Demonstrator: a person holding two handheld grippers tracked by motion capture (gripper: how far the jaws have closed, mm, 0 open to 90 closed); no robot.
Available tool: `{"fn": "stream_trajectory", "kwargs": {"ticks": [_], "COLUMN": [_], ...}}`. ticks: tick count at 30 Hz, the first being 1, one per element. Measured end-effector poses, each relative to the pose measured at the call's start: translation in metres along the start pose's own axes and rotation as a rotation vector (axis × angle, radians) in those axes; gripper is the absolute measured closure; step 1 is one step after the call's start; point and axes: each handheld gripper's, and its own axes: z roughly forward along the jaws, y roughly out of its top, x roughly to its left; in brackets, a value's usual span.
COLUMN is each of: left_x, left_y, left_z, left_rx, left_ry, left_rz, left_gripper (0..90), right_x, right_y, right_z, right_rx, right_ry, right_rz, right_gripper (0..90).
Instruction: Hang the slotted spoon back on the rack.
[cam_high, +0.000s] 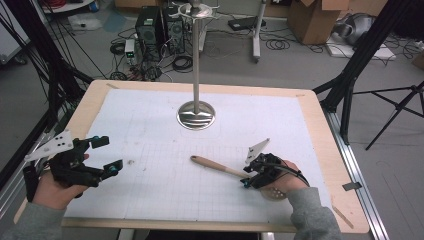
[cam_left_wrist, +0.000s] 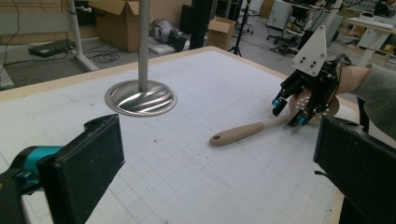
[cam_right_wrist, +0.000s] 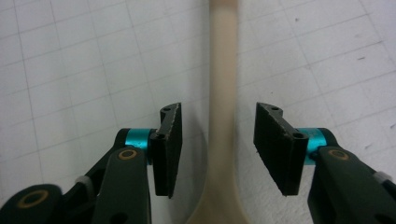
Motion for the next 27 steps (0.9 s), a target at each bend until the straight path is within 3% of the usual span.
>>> {"fn": "stream_trajectory", "kwargs": {"ticks": [14, 19, 27], "left_x": [0.0006, 0.0013, 0.0009], "left_y": [-0.0002, -0.0009, -0.0005], "left_z": [-0.0007, -0.0014, -0.001], "left_rx": [0.0, 0.0, 0.0], "left_ry": [0.001, 0.004, 0.002], "left_rz": [0.001, -0.003, -0.001], "left_gripper": [2.0, 2.0, 2.0], "right_x": [0.0007, 0.0002, -0.0021], "right_y": [-0.0002, -0.0009, -0.0021], "right_z": [0.002, 0.0019, 0.0011], "right_rx": [0.022, 0.017, 0.005], "right_ry": [-0.002, -0.014, 0.004], "right_rz": [0.002, 0.006, 0.03], "right_gripper": [67.0, 76.2, 77.6]}}
